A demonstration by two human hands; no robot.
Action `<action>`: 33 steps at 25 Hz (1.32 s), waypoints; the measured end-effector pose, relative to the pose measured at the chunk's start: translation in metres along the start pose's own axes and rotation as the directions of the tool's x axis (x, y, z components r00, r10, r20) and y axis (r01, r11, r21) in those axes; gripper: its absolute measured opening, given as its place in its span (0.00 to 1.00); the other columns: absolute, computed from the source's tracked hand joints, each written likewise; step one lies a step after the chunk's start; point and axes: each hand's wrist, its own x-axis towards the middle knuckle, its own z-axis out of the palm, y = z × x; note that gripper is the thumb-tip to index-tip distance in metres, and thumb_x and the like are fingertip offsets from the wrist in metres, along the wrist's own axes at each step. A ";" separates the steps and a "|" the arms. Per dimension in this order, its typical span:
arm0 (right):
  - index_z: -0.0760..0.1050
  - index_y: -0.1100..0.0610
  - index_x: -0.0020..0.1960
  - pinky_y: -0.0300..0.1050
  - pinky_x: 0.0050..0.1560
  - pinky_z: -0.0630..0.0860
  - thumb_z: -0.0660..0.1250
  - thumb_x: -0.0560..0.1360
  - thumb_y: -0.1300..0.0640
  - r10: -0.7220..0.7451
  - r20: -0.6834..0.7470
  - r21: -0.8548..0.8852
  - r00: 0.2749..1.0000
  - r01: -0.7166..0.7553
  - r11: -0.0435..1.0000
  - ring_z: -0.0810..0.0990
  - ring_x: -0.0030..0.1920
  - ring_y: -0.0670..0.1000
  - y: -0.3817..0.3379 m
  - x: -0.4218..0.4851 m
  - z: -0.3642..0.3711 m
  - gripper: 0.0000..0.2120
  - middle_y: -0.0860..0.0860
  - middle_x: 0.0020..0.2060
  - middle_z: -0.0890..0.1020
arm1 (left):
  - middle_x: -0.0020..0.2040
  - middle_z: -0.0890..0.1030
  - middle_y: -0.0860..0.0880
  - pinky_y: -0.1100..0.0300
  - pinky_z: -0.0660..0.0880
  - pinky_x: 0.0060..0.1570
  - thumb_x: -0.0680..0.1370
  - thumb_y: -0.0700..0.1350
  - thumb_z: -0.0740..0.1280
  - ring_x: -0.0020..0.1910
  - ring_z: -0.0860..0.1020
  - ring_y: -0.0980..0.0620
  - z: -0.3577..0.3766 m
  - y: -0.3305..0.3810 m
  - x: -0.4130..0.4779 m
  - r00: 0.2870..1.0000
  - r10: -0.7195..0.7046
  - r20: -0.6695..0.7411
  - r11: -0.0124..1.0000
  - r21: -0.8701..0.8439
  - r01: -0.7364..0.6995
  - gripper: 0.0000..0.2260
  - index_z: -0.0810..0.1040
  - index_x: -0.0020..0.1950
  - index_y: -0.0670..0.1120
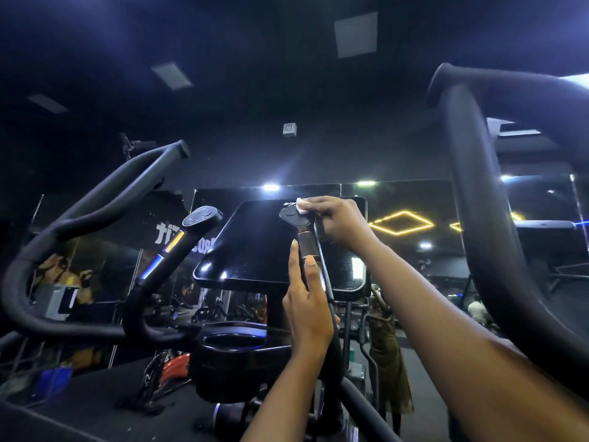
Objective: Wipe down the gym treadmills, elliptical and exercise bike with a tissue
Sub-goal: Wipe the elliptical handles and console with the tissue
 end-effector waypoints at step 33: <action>0.80 0.58 0.56 0.26 0.54 0.72 0.66 0.72 0.67 0.452 -0.118 0.259 0.884 -0.412 0.874 0.79 0.49 0.38 -0.075 -0.158 -0.017 0.14 0.51 0.50 0.83 | 0.63 0.77 0.39 0.52 0.68 0.61 0.82 0.56 0.48 0.62 0.74 0.40 -0.014 0.000 -0.007 0.996 -0.039 0.078 0.975 0.222 0.021 0.22 0.50 0.77 0.60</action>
